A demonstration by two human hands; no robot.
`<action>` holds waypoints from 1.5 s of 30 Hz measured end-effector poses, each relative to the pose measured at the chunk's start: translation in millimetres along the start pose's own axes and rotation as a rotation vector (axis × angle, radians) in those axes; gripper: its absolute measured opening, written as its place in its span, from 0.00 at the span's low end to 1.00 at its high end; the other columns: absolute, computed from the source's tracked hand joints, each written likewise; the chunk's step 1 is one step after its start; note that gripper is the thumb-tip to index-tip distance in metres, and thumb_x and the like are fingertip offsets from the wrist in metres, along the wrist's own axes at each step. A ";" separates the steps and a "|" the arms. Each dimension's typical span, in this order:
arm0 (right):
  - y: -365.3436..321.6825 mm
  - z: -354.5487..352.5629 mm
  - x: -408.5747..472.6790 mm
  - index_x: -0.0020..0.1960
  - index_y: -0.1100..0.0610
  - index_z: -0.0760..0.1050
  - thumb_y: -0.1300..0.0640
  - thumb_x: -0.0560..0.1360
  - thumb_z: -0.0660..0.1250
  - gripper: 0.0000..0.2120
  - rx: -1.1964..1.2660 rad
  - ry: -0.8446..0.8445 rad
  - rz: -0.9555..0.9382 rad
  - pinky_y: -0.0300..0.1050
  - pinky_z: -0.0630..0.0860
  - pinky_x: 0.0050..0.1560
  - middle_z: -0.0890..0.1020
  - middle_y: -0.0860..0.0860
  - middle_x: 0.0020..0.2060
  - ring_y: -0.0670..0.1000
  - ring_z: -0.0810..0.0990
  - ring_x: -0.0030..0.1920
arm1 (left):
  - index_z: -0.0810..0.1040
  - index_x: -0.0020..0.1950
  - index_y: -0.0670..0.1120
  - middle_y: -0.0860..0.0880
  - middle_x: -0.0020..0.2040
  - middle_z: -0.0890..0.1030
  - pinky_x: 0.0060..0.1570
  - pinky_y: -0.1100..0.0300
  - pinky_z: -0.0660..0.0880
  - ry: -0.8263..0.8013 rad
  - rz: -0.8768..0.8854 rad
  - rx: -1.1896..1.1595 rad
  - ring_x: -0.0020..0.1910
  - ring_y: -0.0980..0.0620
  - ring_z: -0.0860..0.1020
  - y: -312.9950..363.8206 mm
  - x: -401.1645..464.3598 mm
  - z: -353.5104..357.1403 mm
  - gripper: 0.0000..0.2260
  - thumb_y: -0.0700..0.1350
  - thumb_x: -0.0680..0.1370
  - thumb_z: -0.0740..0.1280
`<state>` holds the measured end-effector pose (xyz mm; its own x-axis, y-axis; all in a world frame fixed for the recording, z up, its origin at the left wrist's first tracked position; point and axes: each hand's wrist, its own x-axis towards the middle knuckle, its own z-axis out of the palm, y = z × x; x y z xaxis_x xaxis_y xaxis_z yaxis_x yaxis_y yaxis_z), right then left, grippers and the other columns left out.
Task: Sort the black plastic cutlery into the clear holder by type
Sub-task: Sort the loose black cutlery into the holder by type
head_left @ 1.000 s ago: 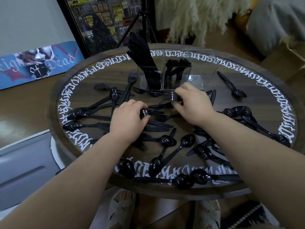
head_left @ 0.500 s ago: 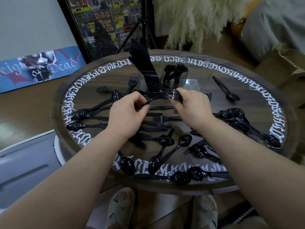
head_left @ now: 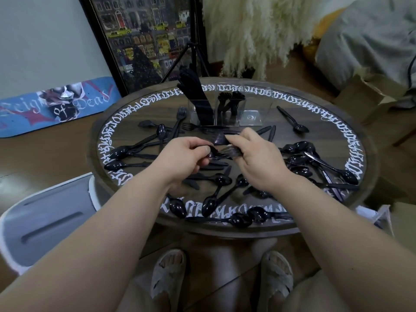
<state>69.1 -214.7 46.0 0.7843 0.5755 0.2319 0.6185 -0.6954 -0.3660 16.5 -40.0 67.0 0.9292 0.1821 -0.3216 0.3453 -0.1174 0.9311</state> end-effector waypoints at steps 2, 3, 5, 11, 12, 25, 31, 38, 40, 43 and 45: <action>-2.9 4.6 -9.1 0.69 0.44 0.69 0.55 0.77 0.60 0.21 0.025 -0.038 -0.022 0.46 0.71 0.46 0.73 0.46 0.54 0.53 0.76 0.53 | 0.79 0.45 0.45 0.51 0.36 0.78 0.29 0.70 0.69 -0.022 -0.052 -0.155 0.30 0.62 0.75 -5.8 -5.8 4.9 0.10 0.36 0.80 0.60; -3.0 6.1 -12.4 0.69 0.45 0.69 0.56 0.77 0.61 0.21 0.024 -0.052 -0.028 0.47 0.72 0.49 0.74 0.46 0.56 0.53 0.76 0.55 | 0.78 0.45 0.45 0.50 0.36 0.78 0.29 0.70 0.70 -0.030 -0.069 -0.219 0.31 0.61 0.75 -8.1 -8.1 7.1 0.10 0.35 0.80 0.60; -0.7 8.2 -15.9 0.69 0.45 0.69 0.56 0.77 0.61 0.21 -0.015 -0.069 -0.037 0.50 0.73 0.54 0.76 0.47 0.58 0.54 0.75 0.58 | 0.77 0.46 0.44 0.49 0.38 0.78 0.29 0.70 0.72 -0.036 -0.089 -0.310 0.32 0.60 0.77 -11.8 -9.4 9.6 0.10 0.34 0.80 0.59; 8.2 12.2 -20.3 0.68 0.48 0.70 0.59 0.75 0.61 0.22 -0.080 -0.161 -0.026 0.48 0.73 0.51 0.75 0.49 0.58 0.55 0.74 0.58 | 0.78 0.54 0.42 0.47 0.40 0.80 0.32 0.68 0.75 -0.079 -0.102 -0.337 0.34 0.58 0.78 -14.0 -5.3 15.4 0.10 0.33 0.79 0.60; 8.8 12.5 -19.6 0.68 0.49 0.70 0.58 0.76 0.61 0.21 -0.073 -0.163 -0.019 0.47 0.72 0.51 0.75 0.49 0.58 0.55 0.74 0.58 | 0.78 0.53 0.43 0.47 0.39 0.80 0.32 0.68 0.75 -0.086 -0.102 -0.333 0.34 0.58 0.78 -13.9 -4.3 16.2 0.10 0.33 0.79 0.60; 15.8 25.7 0.6 0.65 0.48 0.72 0.48 0.79 0.59 0.16 0.023 -0.074 0.173 0.51 0.74 0.53 0.75 0.47 0.56 0.54 0.76 0.55 | 0.77 0.47 0.48 0.52 0.35 0.81 0.34 0.66 0.70 0.177 -0.005 -0.254 0.34 0.58 0.78 -21.7 27.9 25.8 0.07 0.37 0.75 0.70; 22.5 28.2 4.4 0.47 0.50 0.71 0.50 0.79 0.60 0.04 0.036 -0.106 0.182 0.46 0.68 0.44 0.69 0.45 0.38 0.53 0.74 0.45 | 0.74 0.59 0.51 0.54 0.48 0.82 0.47 0.63 0.76 0.148 0.078 -0.040 0.44 0.58 0.81 -29.6 31.1 19.8 0.16 0.42 0.74 0.72; 39.9 24.9 -3.4 0.61 0.55 0.72 0.46 0.76 0.63 0.18 -0.085 -0.164 0.378 0.48 0.72 0.48 0.75 0.52 0.52 0.57 0.77 0.52 | 0.75 0.43 0.53 0.55 0.41 0.76 0.38 0.60 0.70 0.020 0.203 0.978 0.40 0.56 0.75 -37.7 21.2 12.4 0.15 0.60 0.67 0.74; 35.9 27.1 -5.0 0.59 0.54 0.73 0.44 0.76 0.63 0.18 -0.073 -0.191 0.375 0.48 0.74 0.49 0.76 0.52 0.52 0.56 0.77 0.51 | 0.74 0.41 0.53 0.55 0.39 0.77 0.38 0.59 0.72 -0.039 0.189 1.073 0.40 0.55 0.75 -41.9 18.1 14.9 0.16 0.62 0.66 0.74; 25.1 35.1 -3.1 0.53 0.53 0.75 0.41 0.74 0.64 0.17 -0.060 -0.191 0.360 0.50 0.77 0.48 0.77 0.51 0.49 0.55 0.78 0.48 | 0.74 0.40 0.53 0.55 0.39 0.77 0.41 0.57 0.74 -0.082 0.193 1.178 0.41 0.54 0.76 -52.4 16.4 19.9 0.16 0.62 0.66 0.73; 19.0 40.3 0.6 0.51 0.54 0.76 0.40 0.74 0.65 0.17 -0.058 -0.192 0.374 0.51 0.77 0.48 0.77 0.51 0.49 0.55 0.78 0.48 | 0.73 0.40 0.54 0.55 0.39 0.77 0.43 0.57 0.75 -0.077 0.196 1.200 0.42 0.53 0.76 -57.2 16.8 20.4 0.13 0.60 0.69 0.72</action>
<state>79.3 -210.2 2.9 0.9352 0.3445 -0.0816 0.2987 -0.8916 -0.3402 15.0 -50.1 4.8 0.9706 0.0061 -0.2408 0.0626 -0.9717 0.2279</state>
